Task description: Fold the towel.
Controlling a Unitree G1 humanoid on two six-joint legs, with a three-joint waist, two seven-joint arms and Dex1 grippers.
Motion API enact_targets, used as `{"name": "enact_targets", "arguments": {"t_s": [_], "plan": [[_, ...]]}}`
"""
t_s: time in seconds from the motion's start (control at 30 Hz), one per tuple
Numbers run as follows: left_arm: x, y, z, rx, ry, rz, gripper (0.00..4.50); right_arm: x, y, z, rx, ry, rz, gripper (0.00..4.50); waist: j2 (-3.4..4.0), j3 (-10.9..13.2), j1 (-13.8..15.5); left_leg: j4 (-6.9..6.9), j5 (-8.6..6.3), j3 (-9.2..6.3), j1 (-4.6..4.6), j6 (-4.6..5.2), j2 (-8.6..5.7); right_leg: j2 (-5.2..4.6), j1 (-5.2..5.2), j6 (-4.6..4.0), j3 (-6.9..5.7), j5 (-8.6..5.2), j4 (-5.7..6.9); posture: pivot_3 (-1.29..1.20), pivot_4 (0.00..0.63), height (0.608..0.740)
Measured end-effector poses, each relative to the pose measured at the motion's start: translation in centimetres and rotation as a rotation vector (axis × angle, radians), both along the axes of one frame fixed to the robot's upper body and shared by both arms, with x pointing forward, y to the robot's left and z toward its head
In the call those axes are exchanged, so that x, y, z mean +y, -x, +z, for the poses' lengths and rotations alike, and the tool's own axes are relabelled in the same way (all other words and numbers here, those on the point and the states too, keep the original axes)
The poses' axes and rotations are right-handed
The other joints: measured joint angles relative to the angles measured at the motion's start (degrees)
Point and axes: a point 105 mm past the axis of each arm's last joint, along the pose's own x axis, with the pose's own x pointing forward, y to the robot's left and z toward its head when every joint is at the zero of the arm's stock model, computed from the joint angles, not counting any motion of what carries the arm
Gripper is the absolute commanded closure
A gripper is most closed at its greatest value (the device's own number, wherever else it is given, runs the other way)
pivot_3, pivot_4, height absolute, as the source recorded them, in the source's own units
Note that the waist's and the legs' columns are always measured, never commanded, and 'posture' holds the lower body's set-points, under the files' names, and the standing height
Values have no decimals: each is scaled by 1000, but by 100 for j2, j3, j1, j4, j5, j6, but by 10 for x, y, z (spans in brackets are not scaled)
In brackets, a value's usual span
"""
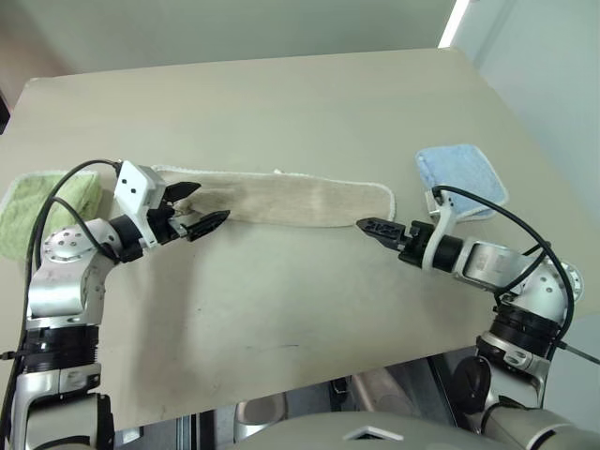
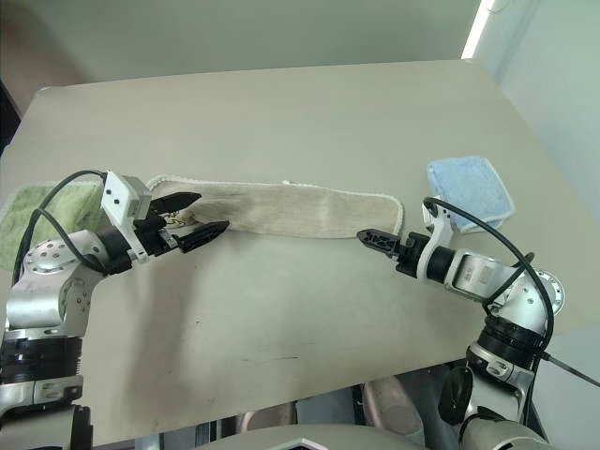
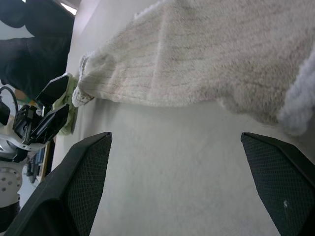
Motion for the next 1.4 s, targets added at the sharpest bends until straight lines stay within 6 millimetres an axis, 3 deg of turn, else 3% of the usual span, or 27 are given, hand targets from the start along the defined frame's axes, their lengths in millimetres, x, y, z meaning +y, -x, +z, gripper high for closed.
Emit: {"name": "enact_targets", "arguments": {"t_s": [1.0, 1.23, 1.4], "plan": [[0, 0, 0, 1, 0, -1, 30, 5, 7, -5, 170, -68, -94, 65, 1, 0, -5, 0, -53, -2, -13, 46, 4, -1, -6, 61, 1, -13, -2, 0, 150, 740], [-3, 0, -2, 2, 0, 3, 30, 11, -22, -8, 274, -154, -224, 65, -1, -1, -61, 7, -60, -9, -8, 68, 5, -1, -3, 50, 4, 18, -10, 0, 150, 740], [-3, 0, -3, 2, 2, 4, 30, 11, -30, -8, 286, -164, -246, 65, -2, -1, -68, 9, -57, -25, -8, 74, 1, 1, -2, -7, 2, 9, -14, 0, 150, 740]]}}
